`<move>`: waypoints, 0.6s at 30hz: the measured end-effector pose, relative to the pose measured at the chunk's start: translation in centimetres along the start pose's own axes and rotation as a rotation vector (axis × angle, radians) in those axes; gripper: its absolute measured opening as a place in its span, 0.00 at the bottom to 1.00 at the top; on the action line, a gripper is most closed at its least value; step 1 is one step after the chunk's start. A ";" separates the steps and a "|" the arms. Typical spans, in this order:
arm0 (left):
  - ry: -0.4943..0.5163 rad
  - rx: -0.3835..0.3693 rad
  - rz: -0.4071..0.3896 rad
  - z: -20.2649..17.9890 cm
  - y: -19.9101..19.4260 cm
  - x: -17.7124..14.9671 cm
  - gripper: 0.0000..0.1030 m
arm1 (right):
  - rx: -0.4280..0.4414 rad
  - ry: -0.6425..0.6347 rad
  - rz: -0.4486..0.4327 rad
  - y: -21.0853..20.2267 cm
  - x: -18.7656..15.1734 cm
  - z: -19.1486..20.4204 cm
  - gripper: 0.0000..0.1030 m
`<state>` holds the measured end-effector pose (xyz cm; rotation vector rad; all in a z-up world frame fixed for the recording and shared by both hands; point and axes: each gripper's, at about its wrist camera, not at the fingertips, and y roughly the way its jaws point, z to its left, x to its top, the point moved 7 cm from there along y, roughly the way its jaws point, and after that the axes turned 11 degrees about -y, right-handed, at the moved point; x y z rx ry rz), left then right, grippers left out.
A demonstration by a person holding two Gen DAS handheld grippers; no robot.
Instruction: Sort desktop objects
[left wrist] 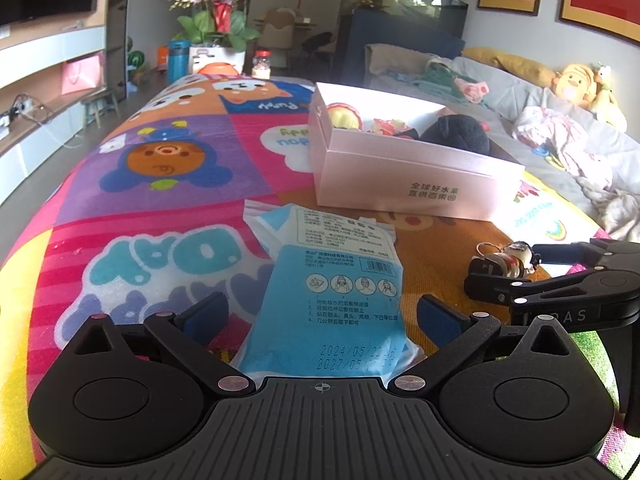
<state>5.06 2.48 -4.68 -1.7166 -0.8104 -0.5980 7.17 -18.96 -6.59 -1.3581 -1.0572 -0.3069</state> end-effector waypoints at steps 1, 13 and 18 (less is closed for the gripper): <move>0.000 -0.001 0.001 0.0 0.0 0.0 1.00 | 0.000 0.000 0.000 0.0 0.0 0.0 1.00; 0.004 -0.003 0.006 -0.1 0.1 -0.1 1.00 | 0.000 0.000 0.000 0.0 0.0 0.0 1.00; 0.004 -0.003 0.006 -0.1 0.1 -0.1 1.00 | 0.000 0.000 0.000 0.0 0.0 0.0 1.00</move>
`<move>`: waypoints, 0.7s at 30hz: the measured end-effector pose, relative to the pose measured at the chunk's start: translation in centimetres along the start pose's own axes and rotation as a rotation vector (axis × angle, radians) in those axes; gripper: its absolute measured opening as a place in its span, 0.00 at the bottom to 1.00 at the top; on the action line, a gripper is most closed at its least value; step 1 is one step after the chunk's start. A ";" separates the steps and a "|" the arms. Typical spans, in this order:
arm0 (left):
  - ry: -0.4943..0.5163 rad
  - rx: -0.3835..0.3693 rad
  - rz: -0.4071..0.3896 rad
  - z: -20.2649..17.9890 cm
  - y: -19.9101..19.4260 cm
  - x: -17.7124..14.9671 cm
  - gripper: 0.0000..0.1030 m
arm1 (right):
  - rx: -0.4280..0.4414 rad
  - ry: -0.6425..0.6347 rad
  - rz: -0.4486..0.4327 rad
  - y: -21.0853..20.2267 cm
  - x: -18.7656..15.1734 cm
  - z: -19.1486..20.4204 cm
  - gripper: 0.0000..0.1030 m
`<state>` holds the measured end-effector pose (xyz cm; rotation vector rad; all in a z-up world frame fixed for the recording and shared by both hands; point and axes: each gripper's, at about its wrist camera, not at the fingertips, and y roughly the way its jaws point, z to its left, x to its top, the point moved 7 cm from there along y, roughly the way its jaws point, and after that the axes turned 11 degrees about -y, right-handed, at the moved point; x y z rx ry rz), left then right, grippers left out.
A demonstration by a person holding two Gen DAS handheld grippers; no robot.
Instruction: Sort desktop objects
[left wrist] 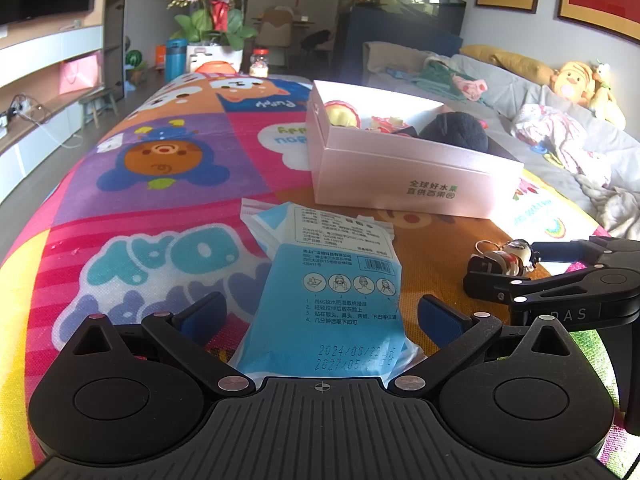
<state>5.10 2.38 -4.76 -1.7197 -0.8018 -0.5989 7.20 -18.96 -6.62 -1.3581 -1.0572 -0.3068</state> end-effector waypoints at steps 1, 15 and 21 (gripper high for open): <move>0.000 0.000 0.000 0.0 0.0 0.0 1.00 | 0.000 0.000 0.000 0.0 0.0 0.0 1.00; -0.011 -0.011 -0.006 0.1 -0.1 0.1 1.00 | 0.000 0.000 0.000 0.0 0.0 0.0 1.00; -0.003 -0.013 -0.004 0.0 0.0 0.1 1.00 | 0.000 0.000 0.000 0.0 0.0 0.0 1.00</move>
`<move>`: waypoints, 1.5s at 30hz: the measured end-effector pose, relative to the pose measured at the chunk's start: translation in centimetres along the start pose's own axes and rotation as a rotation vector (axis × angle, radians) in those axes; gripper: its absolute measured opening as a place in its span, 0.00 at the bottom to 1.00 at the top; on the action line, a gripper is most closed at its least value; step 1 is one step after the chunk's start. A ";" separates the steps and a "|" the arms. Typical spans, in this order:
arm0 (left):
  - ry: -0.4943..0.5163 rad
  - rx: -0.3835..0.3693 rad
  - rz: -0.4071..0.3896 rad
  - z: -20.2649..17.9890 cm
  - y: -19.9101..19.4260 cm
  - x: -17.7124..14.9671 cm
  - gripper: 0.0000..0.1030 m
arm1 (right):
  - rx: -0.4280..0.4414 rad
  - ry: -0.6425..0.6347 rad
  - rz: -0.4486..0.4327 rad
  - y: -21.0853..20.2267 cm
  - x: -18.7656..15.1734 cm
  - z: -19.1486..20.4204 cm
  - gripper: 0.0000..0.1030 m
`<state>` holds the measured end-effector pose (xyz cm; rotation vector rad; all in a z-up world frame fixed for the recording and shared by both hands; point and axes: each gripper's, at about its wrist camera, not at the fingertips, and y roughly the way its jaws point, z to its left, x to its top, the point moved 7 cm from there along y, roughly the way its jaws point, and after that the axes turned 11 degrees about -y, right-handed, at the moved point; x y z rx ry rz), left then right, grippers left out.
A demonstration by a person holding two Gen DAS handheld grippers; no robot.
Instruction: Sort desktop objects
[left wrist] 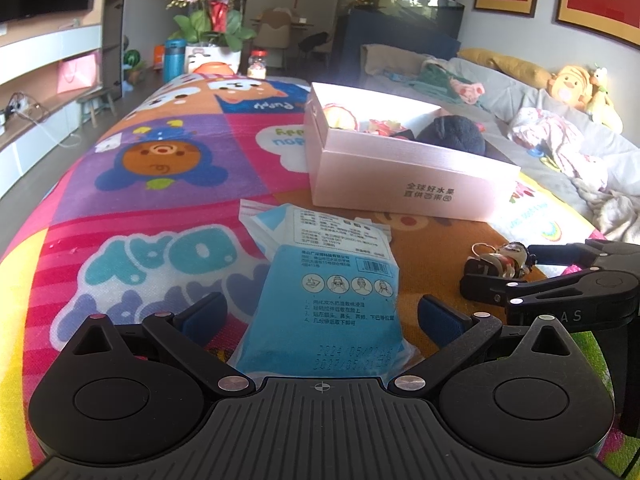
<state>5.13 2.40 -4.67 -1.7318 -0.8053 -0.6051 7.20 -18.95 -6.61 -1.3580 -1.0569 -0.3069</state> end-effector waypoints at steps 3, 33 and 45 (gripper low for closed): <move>0.000 -0.002 -0.003 0.0 -0.1 -0.1 1.00 | 0.000 0.000 0.000 0.0 0.0 0.0 1.00; -0.074 -0.041 -0.035 0.8 -0.9 0.1 1.00 | 0.004 -0.064 0.019 -1.1 1.0 1.6 0.87; 0.189 0.086 -0.053 -2.1 -0.6 0.6 0.98 | 0.085 0.009 0.038 -5.0 1.2 0.7 0.63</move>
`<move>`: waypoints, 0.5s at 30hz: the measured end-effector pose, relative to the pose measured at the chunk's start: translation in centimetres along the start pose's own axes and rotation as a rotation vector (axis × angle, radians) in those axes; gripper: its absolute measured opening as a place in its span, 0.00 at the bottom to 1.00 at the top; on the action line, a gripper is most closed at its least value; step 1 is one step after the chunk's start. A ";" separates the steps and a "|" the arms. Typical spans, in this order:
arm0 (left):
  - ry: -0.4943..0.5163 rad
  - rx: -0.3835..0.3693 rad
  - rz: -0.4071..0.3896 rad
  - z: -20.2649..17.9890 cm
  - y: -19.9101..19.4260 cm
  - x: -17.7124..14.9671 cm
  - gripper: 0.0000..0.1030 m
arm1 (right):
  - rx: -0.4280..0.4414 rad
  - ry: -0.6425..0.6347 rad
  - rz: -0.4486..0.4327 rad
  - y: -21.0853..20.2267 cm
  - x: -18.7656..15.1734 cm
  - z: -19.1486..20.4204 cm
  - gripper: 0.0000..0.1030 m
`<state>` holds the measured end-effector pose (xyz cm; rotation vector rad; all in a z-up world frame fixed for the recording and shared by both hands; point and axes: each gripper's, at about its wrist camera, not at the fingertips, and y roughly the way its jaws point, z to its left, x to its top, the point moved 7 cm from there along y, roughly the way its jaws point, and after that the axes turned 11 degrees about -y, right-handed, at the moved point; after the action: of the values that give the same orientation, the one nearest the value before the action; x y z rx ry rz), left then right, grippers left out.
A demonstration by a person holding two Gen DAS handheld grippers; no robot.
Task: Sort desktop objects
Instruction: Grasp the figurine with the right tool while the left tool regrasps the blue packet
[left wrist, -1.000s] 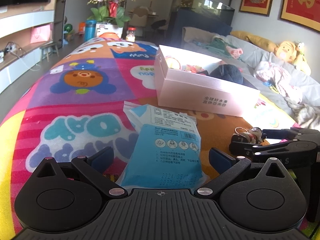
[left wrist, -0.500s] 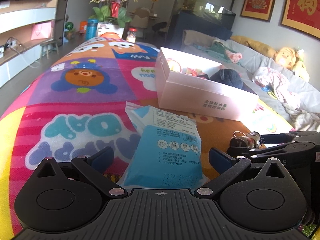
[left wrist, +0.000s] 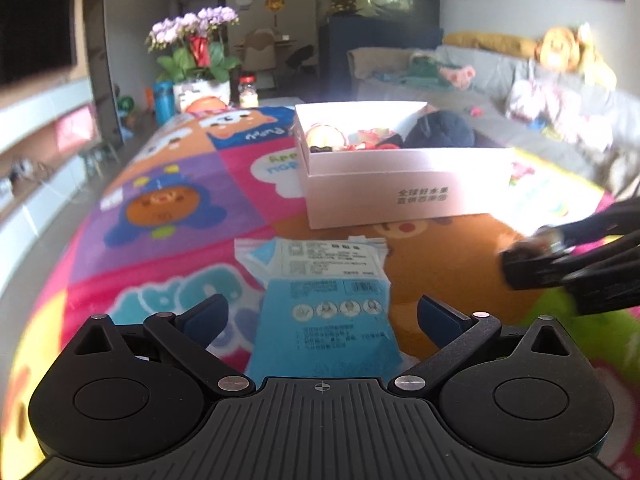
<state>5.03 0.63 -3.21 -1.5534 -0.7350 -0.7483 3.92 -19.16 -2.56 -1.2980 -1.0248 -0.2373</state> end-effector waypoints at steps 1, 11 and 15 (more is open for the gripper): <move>0.014 -0.002 -0.002 -0.2 0.0 0.1 0.92 | 0.020 0.011 0.003 -0.5 0.1 -0.1 0.63; 0.104 -0.071 -0.091 -2.6 -0.8 5.4 0.58 | 0.012 0.002 -0.174 -8.8 2.9 -2.6 0.63; 0.077 -0.071 -0.177 -3.8 0.7 10.7 0.58 | -0.018 0.043 -0.231 -9.3 3.8 -3.5 0.63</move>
<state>11.76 -2.76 5.32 -1.5271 -0.8032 -0.9695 1.63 -23.69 6.75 -1.1854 -1.1386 -0.4492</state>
